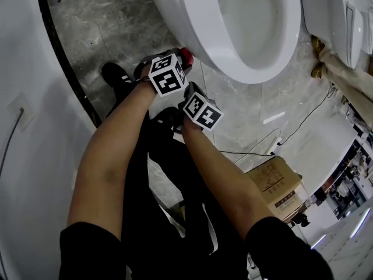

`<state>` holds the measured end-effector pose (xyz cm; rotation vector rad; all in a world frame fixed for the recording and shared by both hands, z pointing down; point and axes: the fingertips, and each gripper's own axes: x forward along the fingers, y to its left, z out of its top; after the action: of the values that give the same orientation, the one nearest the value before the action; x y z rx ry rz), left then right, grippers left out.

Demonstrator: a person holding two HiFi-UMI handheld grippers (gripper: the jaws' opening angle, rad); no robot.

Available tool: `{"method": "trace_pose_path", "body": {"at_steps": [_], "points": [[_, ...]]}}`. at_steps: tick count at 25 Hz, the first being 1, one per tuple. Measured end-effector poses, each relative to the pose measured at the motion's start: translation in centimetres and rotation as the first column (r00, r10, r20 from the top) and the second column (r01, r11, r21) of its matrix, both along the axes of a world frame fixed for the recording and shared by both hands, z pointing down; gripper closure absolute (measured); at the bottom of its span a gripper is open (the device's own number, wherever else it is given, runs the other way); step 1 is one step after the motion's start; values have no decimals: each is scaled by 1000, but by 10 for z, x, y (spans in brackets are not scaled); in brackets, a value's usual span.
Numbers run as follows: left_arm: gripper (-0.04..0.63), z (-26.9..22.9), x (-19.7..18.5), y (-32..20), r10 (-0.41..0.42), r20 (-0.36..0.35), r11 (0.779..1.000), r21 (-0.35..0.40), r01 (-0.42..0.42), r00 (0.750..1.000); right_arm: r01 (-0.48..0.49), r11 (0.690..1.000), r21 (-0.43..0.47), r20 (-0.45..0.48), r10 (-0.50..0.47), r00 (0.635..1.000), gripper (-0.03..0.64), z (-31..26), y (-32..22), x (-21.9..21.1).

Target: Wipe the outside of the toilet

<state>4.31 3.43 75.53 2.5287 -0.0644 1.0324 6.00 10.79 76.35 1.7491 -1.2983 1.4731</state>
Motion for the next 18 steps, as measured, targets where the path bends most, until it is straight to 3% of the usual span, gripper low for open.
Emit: {"method": "trace_pose_path", "body": {"at_steps": [4, 9, 13, 18], "points": [[509, -2, -19, 5, -32, -6, 998, -57, 31, 999, 1, 1000, -6, 6, -1, 1000, 581, -11, -4, -8], [509, 20, -129, -34, -147, 123, 984, -82, 157, 982, 62, 998, 27, 50, -63, 997, 580, -24, -40, -58], [509, 33, -222, -118, -286, 186, 956, -19, 294, 940, 79, 993, 85, 118, -89, 989, 580, -22, -96, -121], [509, 30, -279, -244, -285, 229, 956, 137, 259, 931, 11, 992, 129, 175, -34, 984, 580, -14, -182, -179]]}}
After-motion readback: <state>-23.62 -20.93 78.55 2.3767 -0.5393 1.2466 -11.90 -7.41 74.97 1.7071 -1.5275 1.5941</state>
